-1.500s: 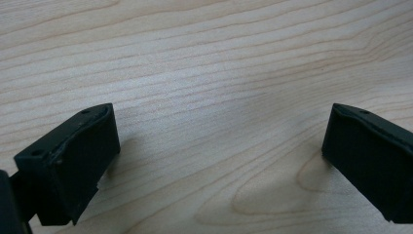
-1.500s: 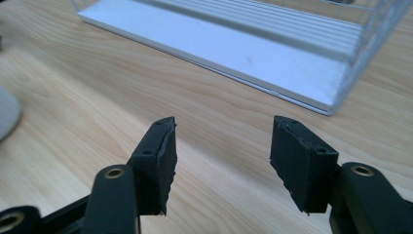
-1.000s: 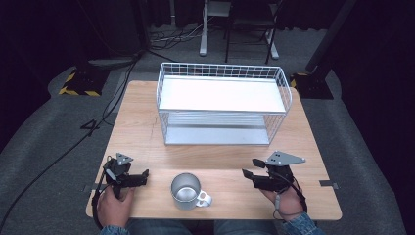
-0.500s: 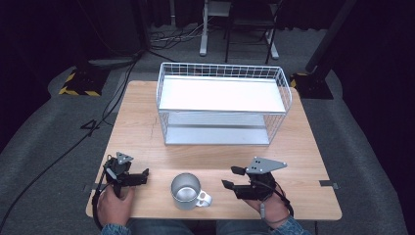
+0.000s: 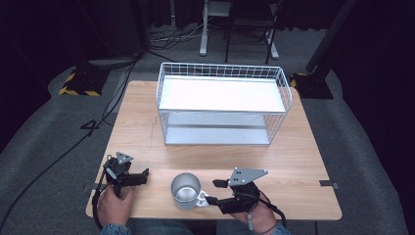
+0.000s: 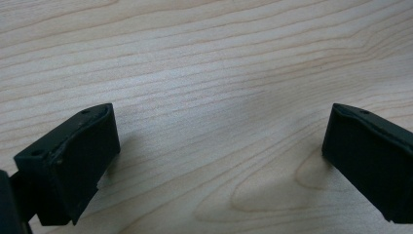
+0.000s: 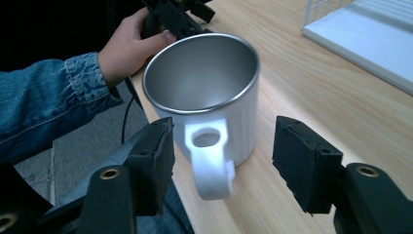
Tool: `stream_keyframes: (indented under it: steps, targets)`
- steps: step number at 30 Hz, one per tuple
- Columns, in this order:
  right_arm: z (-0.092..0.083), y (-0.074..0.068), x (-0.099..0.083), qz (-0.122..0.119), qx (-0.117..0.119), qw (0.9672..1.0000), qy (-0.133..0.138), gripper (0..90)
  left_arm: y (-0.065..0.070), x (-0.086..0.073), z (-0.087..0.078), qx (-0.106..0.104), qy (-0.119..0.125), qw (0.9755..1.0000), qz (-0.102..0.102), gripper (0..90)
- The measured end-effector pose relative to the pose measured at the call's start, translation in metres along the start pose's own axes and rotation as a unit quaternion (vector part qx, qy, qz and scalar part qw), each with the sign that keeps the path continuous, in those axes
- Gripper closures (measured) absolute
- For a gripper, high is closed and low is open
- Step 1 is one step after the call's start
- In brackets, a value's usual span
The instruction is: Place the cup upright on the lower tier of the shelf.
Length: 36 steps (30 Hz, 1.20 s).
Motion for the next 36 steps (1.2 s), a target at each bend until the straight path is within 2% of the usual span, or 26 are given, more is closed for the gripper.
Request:
stream_keyframes:
  steps: [4, 9, 10, 16, 21, 24, 28, 36]
  targets:
    - [0.010, -0.006, -0.003, -0.012, 0.004, 0.9998, -0.016, 42.5, 0.000, 0.000, 0.000, 0.000, 0.000, 1.0000, 0.000, 0.5]
    - [0.020, -0.008, -0.008, -0.015, 0.006, 0.9994, -0.030, 46.0, 0.000, 0.000, 0.000, 0.000, 0.000, 1.0000, 0.000, 0.5]
    - [0.025, -0.009, -0.011, -0.020, 0.003, 0.9990, -0.040, 48.6, 0.000, 0.000, 0.000, 0.000, 0.000, 1.0000, 0.000, 0.5]
    - [0.033, -0.007, -0.015, -0.028, -0.002, 0.9981, -0.055, 56.4, 0.000, 0.000, 0.000, 0.000, 0.000, 1.0000, 0.000, 0.5]
    - [0.037, -0.007, -0.015, -0.044, -0.013, 0.9968, -0.066, 64.3, 0.000, 0.000, 0.000, 0.000, 0.000, 1.0000, 0.000, 0.5]
    - [0.038, -0.008, -0.015, -0.050, -0.014, 0.9965, -0.066, 68.6, 0.000, 0.000, 0.000, 0.000, 0.000, 1.0000, 0.000, 0.5]
    - [0.038, -0.011, -0.014, -0.071, -0.022, 0.9952, -0.065, 70.4, 0.000, 0.000, 0.000, 0.000, 0.000, 1.0000, 0.000, 0.5]
    - [0.038, -0.012, -0.015, -0.072, -0.026, 0.9958, -0.051, 71.2, 0.000, 0.000, 0.000, 0.000, 0.000, 1.0000, 0.000, 0.5]
Point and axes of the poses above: each handheld gripper's, and its own axes: z roughly forward along the jaws, x roughly out of its top, y roughly to its right, the point moved 3 cm from there along z, roughly forward along the jaws, and after that the axes turned 2 degrees about -z, right-handed, at the moved point
